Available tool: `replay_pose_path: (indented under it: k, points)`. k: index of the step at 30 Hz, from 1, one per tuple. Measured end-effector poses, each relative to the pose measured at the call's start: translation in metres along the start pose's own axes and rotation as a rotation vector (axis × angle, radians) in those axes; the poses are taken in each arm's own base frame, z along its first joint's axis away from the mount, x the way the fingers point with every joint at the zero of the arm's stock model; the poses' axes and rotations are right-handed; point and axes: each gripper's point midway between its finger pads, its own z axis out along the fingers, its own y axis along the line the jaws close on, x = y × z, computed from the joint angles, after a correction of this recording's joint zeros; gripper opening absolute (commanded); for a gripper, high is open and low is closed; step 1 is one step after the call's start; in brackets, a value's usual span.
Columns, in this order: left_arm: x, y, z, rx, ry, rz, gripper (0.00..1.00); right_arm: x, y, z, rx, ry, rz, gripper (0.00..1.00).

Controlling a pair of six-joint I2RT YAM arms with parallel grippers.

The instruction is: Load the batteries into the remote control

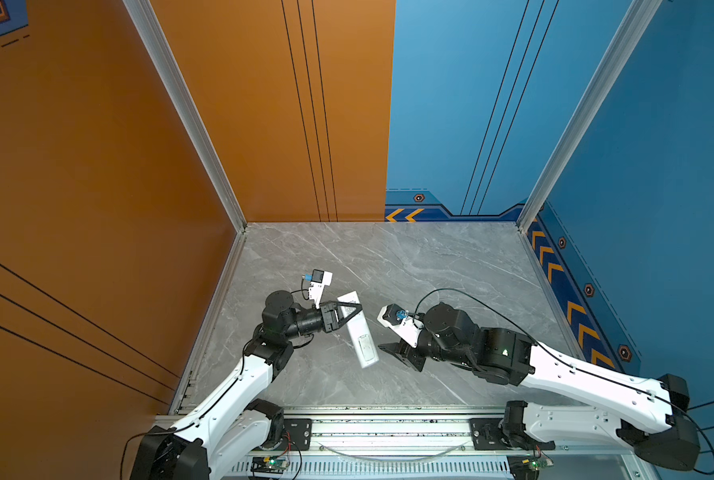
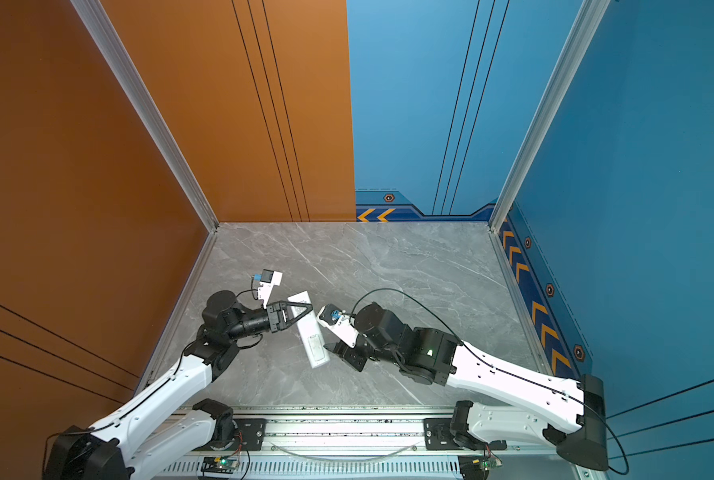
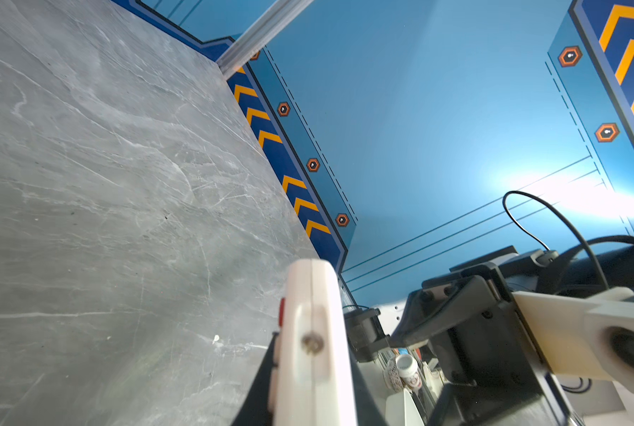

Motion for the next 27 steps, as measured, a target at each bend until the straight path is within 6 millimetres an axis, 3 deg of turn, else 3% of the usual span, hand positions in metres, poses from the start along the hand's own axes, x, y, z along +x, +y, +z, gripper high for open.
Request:
replay_pose_path:
  k: [14,27]
  points:
    - [0.01,-0.019,0.005,0.073,0.076,0.018,0.0,0.024,0.007,0.016,-0.036,0.116,-0.063,0.48]
    - [0.015,-0.018,0.008,0.083,0.109,0.005,0.0,-0.016,0.031,-0.005,-0.082,0.06,-0.337,0.4]
